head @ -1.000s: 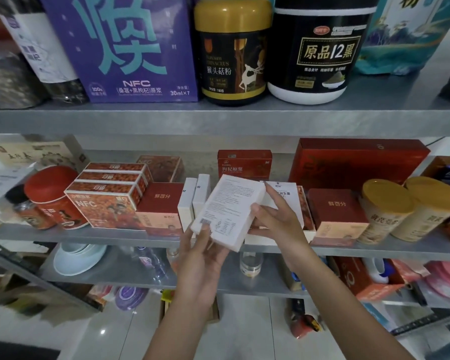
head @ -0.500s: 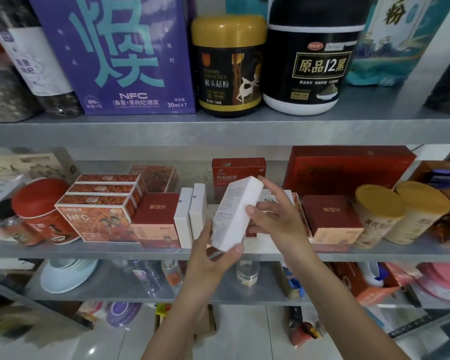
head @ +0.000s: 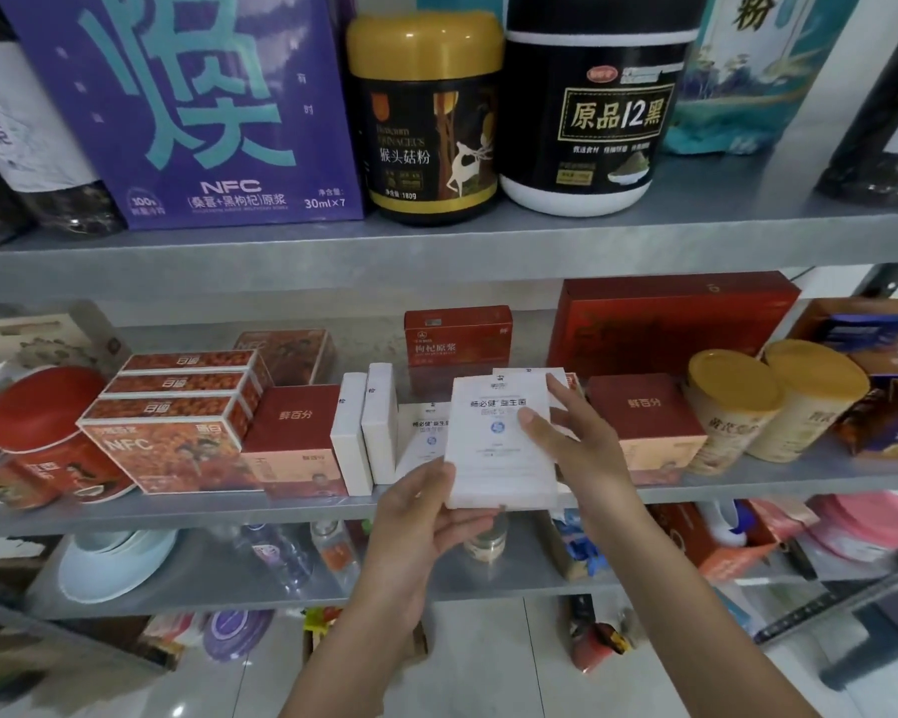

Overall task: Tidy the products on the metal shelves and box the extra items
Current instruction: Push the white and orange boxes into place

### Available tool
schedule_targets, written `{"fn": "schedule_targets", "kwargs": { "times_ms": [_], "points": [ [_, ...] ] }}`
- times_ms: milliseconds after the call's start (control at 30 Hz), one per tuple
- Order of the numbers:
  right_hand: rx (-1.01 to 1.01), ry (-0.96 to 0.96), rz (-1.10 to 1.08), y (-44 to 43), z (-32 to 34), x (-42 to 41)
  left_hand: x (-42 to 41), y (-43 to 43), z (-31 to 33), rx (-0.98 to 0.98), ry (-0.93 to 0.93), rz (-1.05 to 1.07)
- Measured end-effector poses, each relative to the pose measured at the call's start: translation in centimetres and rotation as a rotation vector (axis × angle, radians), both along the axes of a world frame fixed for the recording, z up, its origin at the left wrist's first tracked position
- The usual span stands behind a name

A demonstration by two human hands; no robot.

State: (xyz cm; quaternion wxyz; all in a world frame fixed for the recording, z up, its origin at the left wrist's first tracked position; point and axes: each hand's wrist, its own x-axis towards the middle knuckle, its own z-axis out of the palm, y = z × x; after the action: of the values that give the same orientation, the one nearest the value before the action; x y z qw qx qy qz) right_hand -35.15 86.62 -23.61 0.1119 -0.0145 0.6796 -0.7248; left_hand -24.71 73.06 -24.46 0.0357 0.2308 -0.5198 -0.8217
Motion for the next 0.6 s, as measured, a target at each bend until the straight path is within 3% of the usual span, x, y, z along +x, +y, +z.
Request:
{"fn": "schedule_targets", "kwargs": {
  "times_ms": [200,300,367,467,500,600],
  "points": [
    [-0.319,-0.251,0.239,0.9,-0.5,-0.1,-0.6,-0.3,1.1,0.405,-0.057,0.013],
    [-0.47,-0.367,0.442,1.0,-0.5,0.4,-0.8,0.0,1.2,0.446,-0.061,-0.058],
    [-0.536,-0.37,0.46,0.9,-0.6,0.6,-0.7,0.3,0.8,0.221,-0.094,-0.122],
    [-0.392,-0.222,0.284,0.4,-0.5,0.7,-0.9,0.8,0.2,-0.405,-0.097,-0.094],
    [-0.294,-0.177,0.203,0.1,-0.5,0.8,-0.8,0.9,0.4,-0.5,-0.034,-0.093],
    [-0.055,-0.082,0.065,-0.9,0.0,1.4,-0.8,1.6,0.6,-0.531,0.135,-0.295]
  ]
}}
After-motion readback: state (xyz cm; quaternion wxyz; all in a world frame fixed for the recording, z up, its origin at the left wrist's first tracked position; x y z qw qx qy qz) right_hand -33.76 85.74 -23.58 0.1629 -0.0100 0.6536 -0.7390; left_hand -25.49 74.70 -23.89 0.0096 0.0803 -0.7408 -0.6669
